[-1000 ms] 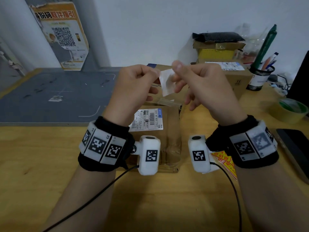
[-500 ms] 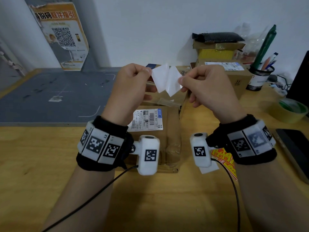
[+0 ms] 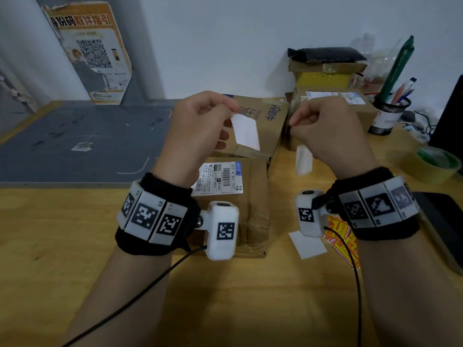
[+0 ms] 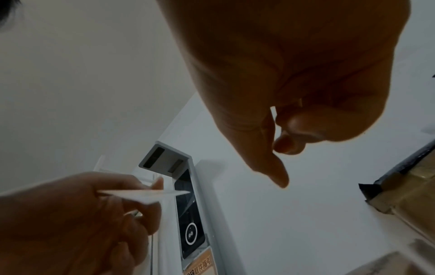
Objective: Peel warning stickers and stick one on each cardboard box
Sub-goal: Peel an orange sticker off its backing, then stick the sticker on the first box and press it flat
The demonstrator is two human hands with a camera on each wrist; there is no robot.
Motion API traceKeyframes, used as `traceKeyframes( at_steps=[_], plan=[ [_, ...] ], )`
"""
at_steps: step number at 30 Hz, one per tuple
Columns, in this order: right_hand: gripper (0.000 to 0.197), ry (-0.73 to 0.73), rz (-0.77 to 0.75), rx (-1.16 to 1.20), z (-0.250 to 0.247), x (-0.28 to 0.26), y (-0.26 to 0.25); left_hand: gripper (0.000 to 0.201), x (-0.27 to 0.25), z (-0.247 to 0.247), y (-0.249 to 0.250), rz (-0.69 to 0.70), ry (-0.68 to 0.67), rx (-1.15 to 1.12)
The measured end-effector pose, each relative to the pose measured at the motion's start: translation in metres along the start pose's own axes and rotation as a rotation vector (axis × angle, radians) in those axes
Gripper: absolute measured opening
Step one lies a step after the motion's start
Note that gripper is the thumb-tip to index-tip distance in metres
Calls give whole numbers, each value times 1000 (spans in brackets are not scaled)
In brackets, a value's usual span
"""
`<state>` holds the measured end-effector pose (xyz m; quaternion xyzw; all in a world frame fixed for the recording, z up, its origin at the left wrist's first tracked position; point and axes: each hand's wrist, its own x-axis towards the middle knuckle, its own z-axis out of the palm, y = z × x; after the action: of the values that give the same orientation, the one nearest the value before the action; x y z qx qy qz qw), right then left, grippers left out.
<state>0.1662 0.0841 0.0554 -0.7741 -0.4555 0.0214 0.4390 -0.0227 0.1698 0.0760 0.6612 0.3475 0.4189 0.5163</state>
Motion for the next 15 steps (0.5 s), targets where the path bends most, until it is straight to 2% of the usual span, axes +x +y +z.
traceKeyframes(
  at_steps=[5, 9, 15],
  plan=[
    [11, 28, -37, 101, -4, -6, -16, 32, 0, 1, 1, -22, -15, 30],
    [11, -46, -97, 208, 0, -17, -35, 29, 0, 1, 1, -35, -19, 38],
    [41, -142, -163, 302, 3, -32, -55, 23, -7, -3, 4, -10, -21, 71]
  ],
)
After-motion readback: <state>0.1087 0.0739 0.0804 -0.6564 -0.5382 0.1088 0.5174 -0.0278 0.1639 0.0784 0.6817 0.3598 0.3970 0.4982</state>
